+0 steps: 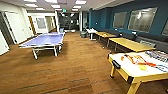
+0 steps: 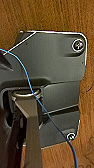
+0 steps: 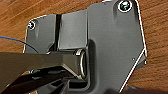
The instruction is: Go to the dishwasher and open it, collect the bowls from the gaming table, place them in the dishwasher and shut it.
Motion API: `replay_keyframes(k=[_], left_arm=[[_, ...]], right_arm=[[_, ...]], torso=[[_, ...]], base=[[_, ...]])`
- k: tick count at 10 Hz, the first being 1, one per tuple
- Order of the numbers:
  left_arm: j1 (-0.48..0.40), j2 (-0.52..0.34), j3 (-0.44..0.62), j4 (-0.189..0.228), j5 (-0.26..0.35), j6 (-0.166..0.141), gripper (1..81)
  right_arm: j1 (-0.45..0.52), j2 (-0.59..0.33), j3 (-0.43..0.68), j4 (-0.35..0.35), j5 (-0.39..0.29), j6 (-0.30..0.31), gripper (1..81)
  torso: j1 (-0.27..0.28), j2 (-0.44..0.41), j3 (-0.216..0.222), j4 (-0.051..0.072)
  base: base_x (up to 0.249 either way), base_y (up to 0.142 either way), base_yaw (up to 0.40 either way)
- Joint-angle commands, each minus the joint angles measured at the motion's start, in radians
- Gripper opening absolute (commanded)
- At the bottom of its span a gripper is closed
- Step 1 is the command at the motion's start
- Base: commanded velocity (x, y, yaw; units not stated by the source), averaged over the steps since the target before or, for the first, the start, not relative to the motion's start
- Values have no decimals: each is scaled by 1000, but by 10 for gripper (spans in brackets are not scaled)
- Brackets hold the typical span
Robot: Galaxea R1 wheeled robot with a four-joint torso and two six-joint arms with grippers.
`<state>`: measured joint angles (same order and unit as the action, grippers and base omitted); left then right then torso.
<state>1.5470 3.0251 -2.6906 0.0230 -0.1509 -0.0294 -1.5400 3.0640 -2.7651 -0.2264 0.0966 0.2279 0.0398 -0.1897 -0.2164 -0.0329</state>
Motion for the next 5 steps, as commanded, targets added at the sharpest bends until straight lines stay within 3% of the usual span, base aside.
replay_keyframes(k=[1,3,5], left_arm=[[-38,0,3,6,53,-1,811],[-38,0,3,8,53,-1,811],[-40,0,3,8,56,-1,811]], right_arm=[[42,3,-2,-2,-49,-5,811],[43,3,-2,-2,-51,-5,811],[45,3,-2,-2,-51,-5,811]], torso=[[0,0,0,0],[0,0,0,0],[1,1,0,0]], base=[[167,0,0],[130,0,0],[0,0,0]])
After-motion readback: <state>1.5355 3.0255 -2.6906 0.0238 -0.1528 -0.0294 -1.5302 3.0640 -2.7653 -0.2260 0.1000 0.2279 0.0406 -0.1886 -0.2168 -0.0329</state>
